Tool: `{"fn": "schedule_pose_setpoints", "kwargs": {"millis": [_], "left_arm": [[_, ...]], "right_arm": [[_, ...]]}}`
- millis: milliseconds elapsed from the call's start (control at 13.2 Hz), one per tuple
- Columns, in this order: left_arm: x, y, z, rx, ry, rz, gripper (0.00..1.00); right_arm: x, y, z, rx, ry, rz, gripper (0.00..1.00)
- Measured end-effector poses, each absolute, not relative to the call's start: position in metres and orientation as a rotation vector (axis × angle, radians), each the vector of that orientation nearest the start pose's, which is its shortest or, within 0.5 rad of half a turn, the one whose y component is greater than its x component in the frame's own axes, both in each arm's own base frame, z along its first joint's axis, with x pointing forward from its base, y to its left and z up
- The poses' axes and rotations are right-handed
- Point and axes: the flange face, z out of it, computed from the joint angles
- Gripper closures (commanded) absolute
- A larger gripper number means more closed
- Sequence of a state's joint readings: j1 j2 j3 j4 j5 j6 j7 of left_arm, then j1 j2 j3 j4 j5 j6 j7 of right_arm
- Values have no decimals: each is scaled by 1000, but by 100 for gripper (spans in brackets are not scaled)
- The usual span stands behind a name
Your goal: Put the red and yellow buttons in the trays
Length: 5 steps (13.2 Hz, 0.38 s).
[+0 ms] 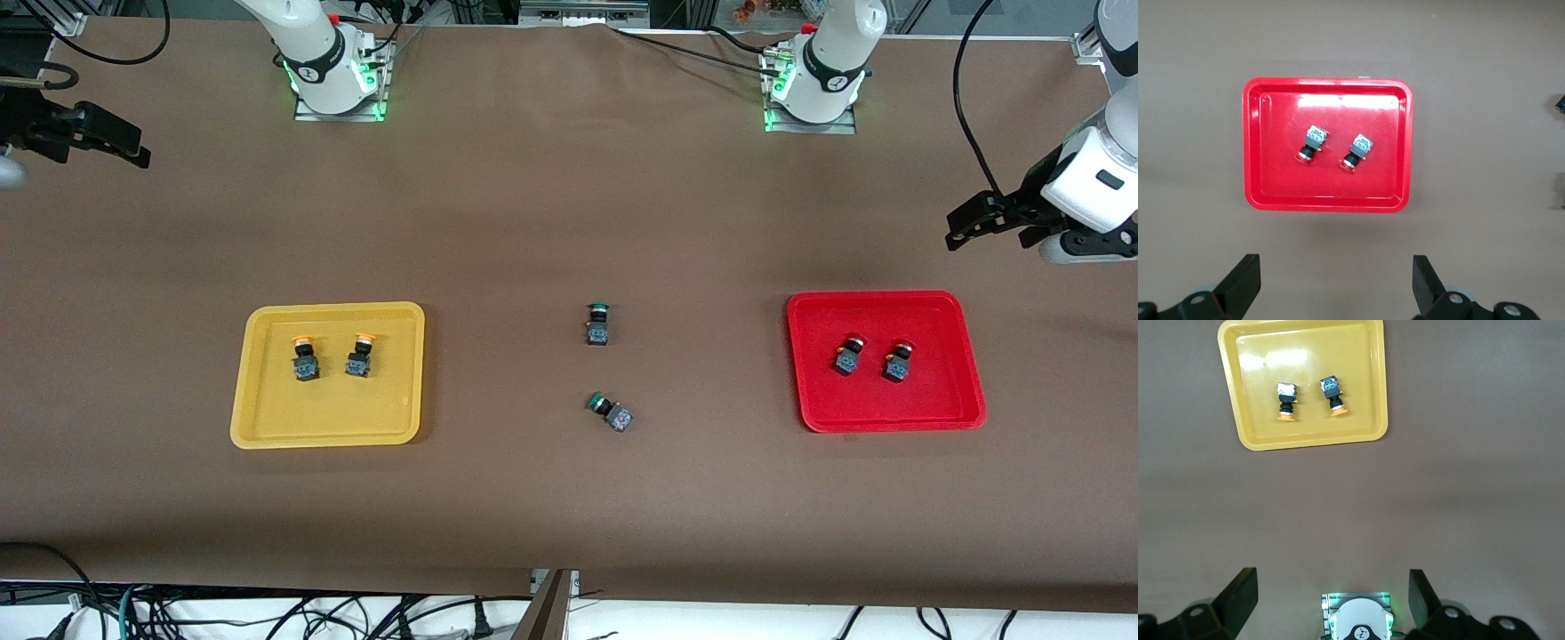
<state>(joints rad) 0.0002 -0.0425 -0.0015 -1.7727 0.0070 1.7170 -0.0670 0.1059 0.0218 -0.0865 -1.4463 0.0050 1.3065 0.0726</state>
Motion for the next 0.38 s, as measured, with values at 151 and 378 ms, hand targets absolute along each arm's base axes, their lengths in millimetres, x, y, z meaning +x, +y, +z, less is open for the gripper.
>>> {"fn": "schedule_pose_setpoints", "kwargs": {"millis": [151, 378], "left_arm": [[551, -1, 568, -3132, -100, 31, 0], [555, -2, 564, -3132, -97, 47, 0]], "right_arm": [[534, 12, 647, -3135, 82, 255, 0], [536, 12, 644, -3136, 81, 263, 0]]}}
